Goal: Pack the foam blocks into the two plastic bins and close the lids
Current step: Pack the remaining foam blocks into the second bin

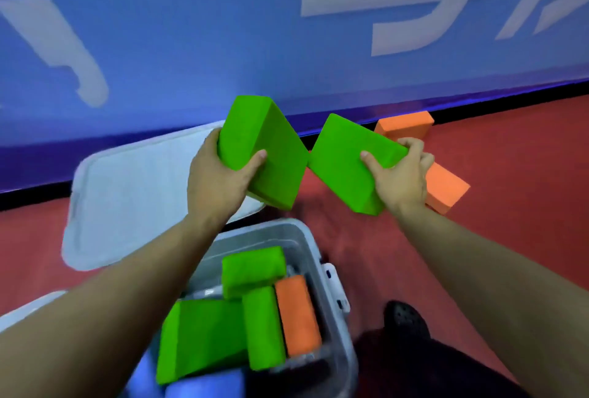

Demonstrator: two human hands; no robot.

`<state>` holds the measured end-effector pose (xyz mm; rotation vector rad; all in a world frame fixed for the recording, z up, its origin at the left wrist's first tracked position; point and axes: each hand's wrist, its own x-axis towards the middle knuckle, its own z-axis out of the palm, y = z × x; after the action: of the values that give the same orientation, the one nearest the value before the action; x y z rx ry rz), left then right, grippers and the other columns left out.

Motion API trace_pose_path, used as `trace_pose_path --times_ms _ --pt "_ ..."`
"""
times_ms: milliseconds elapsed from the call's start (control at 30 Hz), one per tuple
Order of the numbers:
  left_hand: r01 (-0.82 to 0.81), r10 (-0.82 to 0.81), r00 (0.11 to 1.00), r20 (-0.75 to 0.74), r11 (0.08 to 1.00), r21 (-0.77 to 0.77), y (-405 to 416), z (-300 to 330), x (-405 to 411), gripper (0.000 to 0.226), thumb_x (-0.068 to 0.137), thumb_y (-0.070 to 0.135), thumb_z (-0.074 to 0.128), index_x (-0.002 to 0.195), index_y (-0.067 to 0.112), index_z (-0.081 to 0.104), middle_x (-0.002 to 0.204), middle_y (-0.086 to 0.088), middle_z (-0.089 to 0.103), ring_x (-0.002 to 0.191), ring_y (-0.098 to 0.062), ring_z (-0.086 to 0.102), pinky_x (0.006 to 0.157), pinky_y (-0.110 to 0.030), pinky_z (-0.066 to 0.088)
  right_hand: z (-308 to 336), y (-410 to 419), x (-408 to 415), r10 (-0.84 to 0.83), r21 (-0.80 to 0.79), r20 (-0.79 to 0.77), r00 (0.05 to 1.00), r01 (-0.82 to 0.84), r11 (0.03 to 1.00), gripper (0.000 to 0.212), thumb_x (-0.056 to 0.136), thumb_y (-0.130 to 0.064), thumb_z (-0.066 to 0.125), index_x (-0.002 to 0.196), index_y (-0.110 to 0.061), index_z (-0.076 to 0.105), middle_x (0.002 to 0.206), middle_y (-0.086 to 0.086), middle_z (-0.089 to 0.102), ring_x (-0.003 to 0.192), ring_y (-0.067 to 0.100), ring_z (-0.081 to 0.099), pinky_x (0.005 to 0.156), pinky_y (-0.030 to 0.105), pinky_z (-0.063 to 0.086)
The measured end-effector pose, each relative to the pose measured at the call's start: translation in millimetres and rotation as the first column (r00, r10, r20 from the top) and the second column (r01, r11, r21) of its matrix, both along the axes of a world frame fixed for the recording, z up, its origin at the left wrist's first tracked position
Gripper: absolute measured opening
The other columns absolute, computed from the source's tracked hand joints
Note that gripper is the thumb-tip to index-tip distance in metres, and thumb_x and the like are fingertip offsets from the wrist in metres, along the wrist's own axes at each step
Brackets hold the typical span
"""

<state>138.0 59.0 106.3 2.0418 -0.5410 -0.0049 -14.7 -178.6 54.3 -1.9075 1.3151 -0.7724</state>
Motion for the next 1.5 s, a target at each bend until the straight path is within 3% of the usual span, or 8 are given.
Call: trace_pose_path --times_ms 300,433,567,667,833,933,1233,1500 --pt "-0.284 0.294 0.942 -0.164 0.955 0.082 256.6 18.9 -118.2 0.041 0.080 0.047 0.081 0.110 0.036 0.055 0.101 0.012 0.065 0.089 -0.011 0.061 0.079 -0.030 0.045 52.3 208.2 -71.0 0.285 0.077 -0.075 0.956 -0.280 0.957 0.066 0.076 -0.056 0.081 0.123 -0.029 0.044 0.127 0.007 0.043 0.106 0.039 0.062 0.083 0.044 0.047" --pt "-0.455 0.452 0.773 -0.446 0.884 0.108 300.7 -18.5 -133.7 0.045 0.082 0.056 0.076 0.100 0.015 0.068 0.099 -0.004 0.073 0.096 -0.027 0.069 0.084 -0.041 0.053 28.6 261.2 -70.3 0.250 0.289 0.003 0.968 -0.241 0.927 0.069 0.079 -0.047 0.082 0.128 -0.019 0.043 0.130 0.018 0.043 0.114 0.039 0.055 0.088 0.039 0.044" --pt "-0.352 0.328 0.624 -0.709 0.928 0.120 305.4 -54.5 -140.3 0.052 0.082 0.056 0.076 0.103 0.008 0.071 0.094 -0.015 0.074 0.080 -0.030 0.070 0.073 -0.048 0.059 -2.1 282.4 -69.6 0.116 0.473 -0.047 0.992 -0.080 0.877 0.073 0.081 -0.046 0.080 0.129 -0.012 0.037 0.135 0.026 0.037 0.125 0.040 0.045 0.095 0.041 0.044" --pt "-0.113 0.293 0.586 -0.756 0.953 0.282 294.0 -73.6 -152.2 0.081 0.085 0.066 0.064 0.125 -0.004 0.064 0.121 -0.025 0.068 0.105 -0.034 0.067 0.092 -0.040 0.052 -20.4 283.0 -75.1 0.133 0.505 -0.159 0.978 -0.035 0.863 0.073 0.088 -0.048 0.072 0.138 -0.010 0.033 0.142 0.027 0.034 0.130 0.040 0.041 0.102 0.042 0.040" --pt "0.160 0.383 0.714 -0.586 0.726 0.669 303.0 -108.2 -152.4 0.110 0.071 0.091 0.028 0.133 0.007 0.062 0.137 -0.019 0.060 0.124 -0.036 0.057 0.106 -0.039 0.043 -36.5 262.2 -94.8 0.208 0.318 -0.480 0.852 -0.053 0.947 0.081 0.089 -0.065 0.057 0.151 -0.017 0.035 0.158 0.016 0.024 0.144 0.038 0.029 0.118 0.046 0.025" --pt "-0.016 0.432 0.833 -0.346 0.643 0.766 297.5 -103.3 -144.4 0.095 0.080 0.084 0.034 0.146 0.016 0.043 0.151 -0.019 0.042 0.136 -0.041 0.043 0.112 -0.048 0.037 -26.9 238.6 -96.9 0.220 0.319 -0.423 0.879 -0.082 0.944 0.077 0.092 -0.059 0.057 0.150 -0.014 0.036 0.157 0.018 0.025 0.139 0.043 0.037 0.115 0.045 0.030" --pt "-0.009 0.132 0.982 -0.132 0.741 0.672 155.3 -50.0 -136.8 0.072 0.096 0.065 0.043 0.147 0.014 0.043 0.148 -0.013 0.047 0.134 -0.035 0.047 0.107 -0.045 0.041 1.3 157.4 -111.5 0.264 0.132 -0.373 0.889 -0.231 0.964 0.060 0.096 -0.053 0.055 0.145 -0.019 0.049 0.144 0.013 0.051 0.131 0.036 0.049 0.106 0.041 0.040" --pt "0.165 -0.160 0.985 -0.061 0.803 0.573 -36.5 -55.6 -117.6 0.069 0.097 0.063 0.045 0.150 0.018 0.041 0.148 -0.004 0.047 0.134 -0.025 0.048 0.109 -0.039 0.041 -27.8 24.9 -100.3 0.283 0.093 -0.411 0.867 -0.269 0.959 0.067 0.097 -0.061 0.046 0.153 -0.025 0.038 0.153 0.000 0.044 0.138 0.025 0.043 0.110 0.043 0.041"
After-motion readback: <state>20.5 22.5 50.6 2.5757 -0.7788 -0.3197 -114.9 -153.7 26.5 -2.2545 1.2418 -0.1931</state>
